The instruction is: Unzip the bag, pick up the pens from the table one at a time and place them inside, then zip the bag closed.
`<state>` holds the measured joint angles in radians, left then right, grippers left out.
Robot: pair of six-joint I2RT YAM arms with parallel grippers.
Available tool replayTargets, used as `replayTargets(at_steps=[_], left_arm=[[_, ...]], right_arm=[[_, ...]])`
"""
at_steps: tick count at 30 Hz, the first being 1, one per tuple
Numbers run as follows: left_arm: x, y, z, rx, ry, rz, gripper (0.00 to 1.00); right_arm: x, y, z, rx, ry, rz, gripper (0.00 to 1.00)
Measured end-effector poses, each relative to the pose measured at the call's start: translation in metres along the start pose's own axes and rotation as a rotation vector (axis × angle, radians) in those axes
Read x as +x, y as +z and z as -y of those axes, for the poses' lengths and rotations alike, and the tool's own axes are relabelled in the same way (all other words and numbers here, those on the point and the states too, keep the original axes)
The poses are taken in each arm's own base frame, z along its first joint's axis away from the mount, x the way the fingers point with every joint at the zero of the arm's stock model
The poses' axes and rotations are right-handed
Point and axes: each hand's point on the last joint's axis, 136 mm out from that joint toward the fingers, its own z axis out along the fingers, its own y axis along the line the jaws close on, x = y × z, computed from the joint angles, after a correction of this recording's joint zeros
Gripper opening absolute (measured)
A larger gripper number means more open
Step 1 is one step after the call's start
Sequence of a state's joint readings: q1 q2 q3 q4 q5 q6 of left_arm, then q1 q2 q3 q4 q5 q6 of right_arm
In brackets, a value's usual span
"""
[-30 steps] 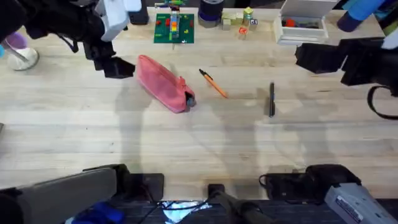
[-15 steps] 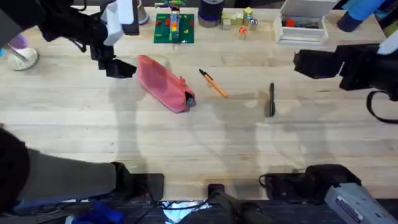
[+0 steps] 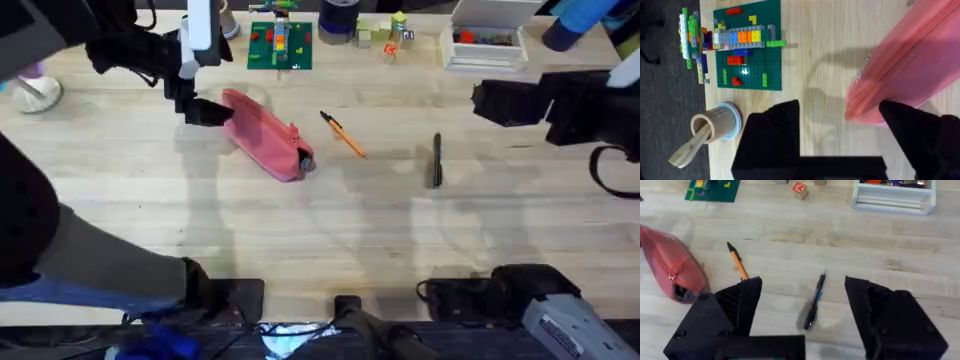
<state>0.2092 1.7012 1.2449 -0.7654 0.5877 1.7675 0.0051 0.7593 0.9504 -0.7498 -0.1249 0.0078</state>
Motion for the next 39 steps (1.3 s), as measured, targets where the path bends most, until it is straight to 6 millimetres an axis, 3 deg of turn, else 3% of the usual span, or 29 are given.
replayTargets(at_steps=[8, 14, 26, 39], left_arm=[[0.000, 0.004, 0.002, 0.011, -0.003, 0.014, 0.993], [0.001, 0.009, 0.008, 0.043, -0.026, 0.032, 0.822], [-0.002, 0.009, 0.021, 0.090, -0.060, 0.041, 0.061], [-0.002, 0.009, 0.021, 0.091, -0.062, 0.042, 0.045]], right_arm=[[0.000, 0.000, 0.000, 0.000, 0.000, 0.000, 0.995], [0.000, 0.000, 0.000, 0.000, 0.000, 0.000, 0.995], [0.000, 0.000, 0.000, 0.000, 0.000, 0.001, 0.995], [-0.001, 0.000, 0.000, 0.000, 0.025, 0.005, 0.995]])
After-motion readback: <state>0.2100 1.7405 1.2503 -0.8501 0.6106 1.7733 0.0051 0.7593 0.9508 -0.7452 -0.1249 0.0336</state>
